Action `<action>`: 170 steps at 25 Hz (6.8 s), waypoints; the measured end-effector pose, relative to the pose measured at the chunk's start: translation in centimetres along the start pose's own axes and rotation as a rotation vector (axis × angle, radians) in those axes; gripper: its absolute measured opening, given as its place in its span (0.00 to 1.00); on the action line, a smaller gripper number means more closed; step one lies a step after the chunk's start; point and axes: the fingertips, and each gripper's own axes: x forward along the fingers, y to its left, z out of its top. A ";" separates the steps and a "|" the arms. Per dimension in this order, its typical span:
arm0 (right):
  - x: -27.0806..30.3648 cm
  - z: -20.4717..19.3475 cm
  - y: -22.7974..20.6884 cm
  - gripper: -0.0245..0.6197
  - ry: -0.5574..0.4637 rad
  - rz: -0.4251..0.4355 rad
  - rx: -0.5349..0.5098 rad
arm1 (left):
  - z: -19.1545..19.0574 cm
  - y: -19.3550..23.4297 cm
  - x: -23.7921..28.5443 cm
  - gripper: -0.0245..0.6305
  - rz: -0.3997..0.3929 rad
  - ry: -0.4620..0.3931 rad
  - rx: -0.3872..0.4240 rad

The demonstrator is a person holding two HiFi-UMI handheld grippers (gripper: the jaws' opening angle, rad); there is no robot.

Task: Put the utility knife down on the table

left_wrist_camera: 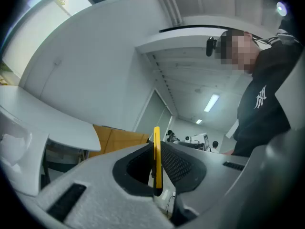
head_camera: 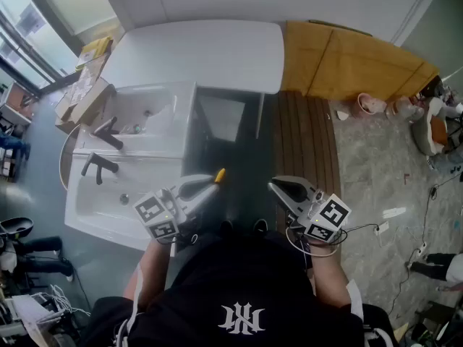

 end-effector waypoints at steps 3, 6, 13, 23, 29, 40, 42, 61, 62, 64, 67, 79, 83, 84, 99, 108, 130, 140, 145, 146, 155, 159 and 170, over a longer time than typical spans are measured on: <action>-0.8 0.3 -0.9 0.05 -0.002 0.011 0.010 | 0.0 0.1 1.5 0.10 0.005 -0.007 -0.004; -1.5 0.1 -2.0 0.05 0.003 0.012 0.017 | -0.2 0.3 2.7 0.10 0.009 -0.008 -0.012; -3.2 1.2 -2.7 0.05 -0.095 0.118 0.087 | -0.7 -0.1 5.2 0.10 0.037 -0.034 -0.085; -3.0 -1.8 -6.1 0.05 -0.049 0.215 0.130 | -2.6 1.4 6.0 0.10 0.163 0.017 -0.122; 0.2 -1.0 -12.5 0.05 -0.031 0.123 0.112 | -1.8 8.6 5.5 0.10 0.171 0.000 -0.156; 8.8 2.7 -22.1 0.05 0.080 -0.016 0.096 | 4.4 22.4 8.8 0.10 0.053 -0.103 -0.190; 10.2 2.7 -23.7 0.05 0.081 -0.043 0.106 | 4.7 24.3 9.2 0.10 0.033 -0.123 -0.209; 11.1 10.9 -44.9 0.05 0.046 0.125 0.070 | 11.9 34.6 26.2 0.10 0.201 -0.143 -0.155; 11.1 11.4 -45.8 0.05 0.037 0.142 0.070 | 13.0 34.8 26.7 0.10 0.216 -0.155 -0.138; 11.6 12.1 -47.3 0.05 0.022 0.173 0.069 | 14.0 35.4 26.7 0.10 0.259 -0.164 -0.110; 13.1 12.5 -48.7 0.05 0.011 0.202 0.069 | 13.8 36.6 25.3 0.10 0.315 -0.144 -0.097; 22.9 11.9 -53.7 0.05 0.074 0.144 0.102 | 17.4 48.0 23.9 0.10 0.278 -0.201 -0.121; 28.5 13.5 -54.6 0.05 0.136 0.120 0.040 | 19.3 53.5 21.8 0.10 0.248 -0.224 -0.137; 29.6 14.1 -54.8 0.05 0.142 0.107 0.028 | 19.6 54.6 21.5 0.10 0.238 -0.225 -0.150; 37.5 9.4 -63.6 0.05 0.288 0.136 0.181 | 16.9 71.4 24.1 0.10 0.349 -0.138 -0.239; 44.7 4.8 -70.8 0.05 0.284 0.362 0.180 | 12.9 79.1 26.4 0.10 0.551 0.030 -0.106; 48.4 -2.2 -74.3 0.05 0.201 0.445 0.224 | 0.0 90.3 21.2 0.10 0.895 0.792 0.089; 47.9 -3.2 -74.1 0.05 0.212 0.440 0.250 | -1.3 90.7 21.0 0.10 0.909 0.875 0.087; 47.6 -2.8 -73.4 0.05 0.207 0.452 0.247 | -1.5 90.5 20.8 0.10 0.913 0.879 0.079; 47.6 -2.7 -73.4 0.05 0.205 0.454 0.244 | -1.6 90.5 20.8 0.10 0.912 0.881 0.076; 47.1 -3.1 -73.4 0.05 0.204 0.459 0.236 | -2.1 90.5 21.1 0.10 0.905 0.893 0.086; 46.9 -3.1 -73.4 0.05 0.203 0.461 0.236 | -1.6 90.2 20.9 0.10 0.908 0.857 0.079; 47.1 0.3 -71.7 0.05 0.239 0.228 0.159 | 5.1 84.5 20.7 0.07 0.709 0.243 0.007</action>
